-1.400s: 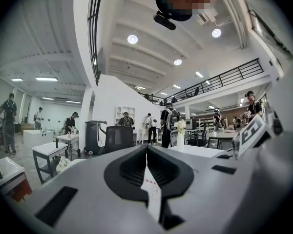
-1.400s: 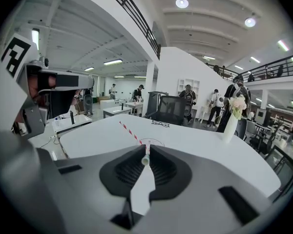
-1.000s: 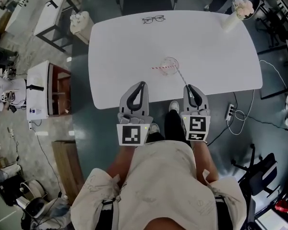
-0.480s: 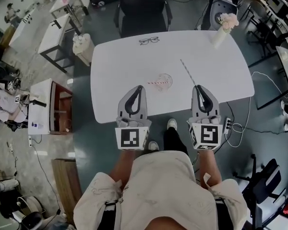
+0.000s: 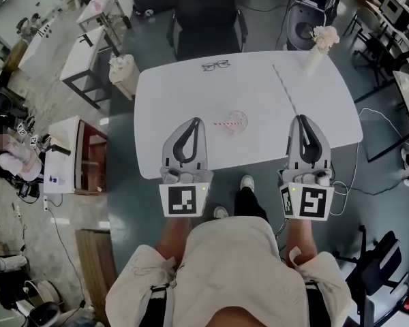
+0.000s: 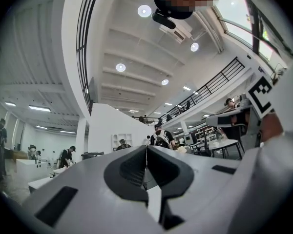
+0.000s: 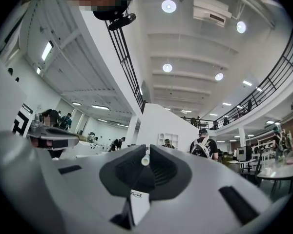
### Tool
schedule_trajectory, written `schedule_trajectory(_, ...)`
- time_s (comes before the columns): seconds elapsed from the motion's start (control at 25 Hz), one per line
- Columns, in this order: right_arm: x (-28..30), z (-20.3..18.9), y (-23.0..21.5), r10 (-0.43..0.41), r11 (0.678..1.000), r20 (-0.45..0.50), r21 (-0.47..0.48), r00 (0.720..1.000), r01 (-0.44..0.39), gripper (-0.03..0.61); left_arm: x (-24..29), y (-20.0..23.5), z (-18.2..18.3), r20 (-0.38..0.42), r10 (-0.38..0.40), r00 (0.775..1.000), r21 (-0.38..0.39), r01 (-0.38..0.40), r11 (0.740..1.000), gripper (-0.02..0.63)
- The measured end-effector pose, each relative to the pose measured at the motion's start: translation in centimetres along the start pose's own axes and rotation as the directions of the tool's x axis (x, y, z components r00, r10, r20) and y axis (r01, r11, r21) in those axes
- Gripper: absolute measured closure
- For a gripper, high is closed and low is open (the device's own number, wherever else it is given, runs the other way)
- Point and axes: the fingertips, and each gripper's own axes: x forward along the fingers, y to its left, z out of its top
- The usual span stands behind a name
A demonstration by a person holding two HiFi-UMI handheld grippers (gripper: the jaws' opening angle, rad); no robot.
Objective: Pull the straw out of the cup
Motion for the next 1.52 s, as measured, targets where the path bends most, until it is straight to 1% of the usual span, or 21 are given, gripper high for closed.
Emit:
schedule_trajectory(0.24, -0.2, -0.2, -0.3, -0.002, 1.000, -0.002, 0.011, 1.000, 0.002, 0.555, 0.0, -0.6, 0.4, 0.002, -0.003, 1.000, 0.010, 0.003, 1.000, 0.607)
schedule_trajectory(0.64, 0.9, -0.2, 0.5, 0.009, 1.000, 0.000, 0.007, 1.000, -0.009, 0.555, 0.1, 0.3, 0.2, -0.003, 0.007, 1.000, 0.008, -0.007, 1.000, 0.607)
schedule_trajectory(0.8, 0.9, -0.5, 0.9, 0.014, 1.000, -0.010, 0.000, 1.000, -0.014, 0.555, 0.0, 0.3, 0.3, 0.013, 0.008, 1.000, 0.008, -0.008, 1.000, 0.607)
schedule_trajectory(0.96, 1.1, -0.8, 1.1, 0.019, 1.000, -0.015, 0.000, 1.000, -0.019, 0.555, 0.0, 0.4, -0.2, -0.004, 0.009, 1.000, -0.001, -0.009, 1.000, 0.607)
schedule_trajectory(1.2, 1.2, -0.9, 1.6, 0.025, 1.000, -0.025, 0.000, 0.999, -0.025, 0.555, -0.2, 0.7, -0.1, -0.004, 0.006, 1.000, 0.001, -0.006, 1.000, 0.607)
schedule_trajectory(1.44, 1.4, -1.3, 1.7, 0.029, 1.000, -0.036, -0.003, 0.999, -0.029, 0.555, 0.2, 0.6, 0.1, 0.026, 0.002, 1.000, 0.004, -0.002, 1.000, 0.607)
schedule_trajectory(1.52, 1.4, -1.4, 1.7, 0.031, 1.000, -0.038, -0.004, 0.999, -0.031, 0.555, 0.2, 0.6, 0.0, 0.022, 0.000, 1.000, 0.005, 0.000, 1.000, 0.607)
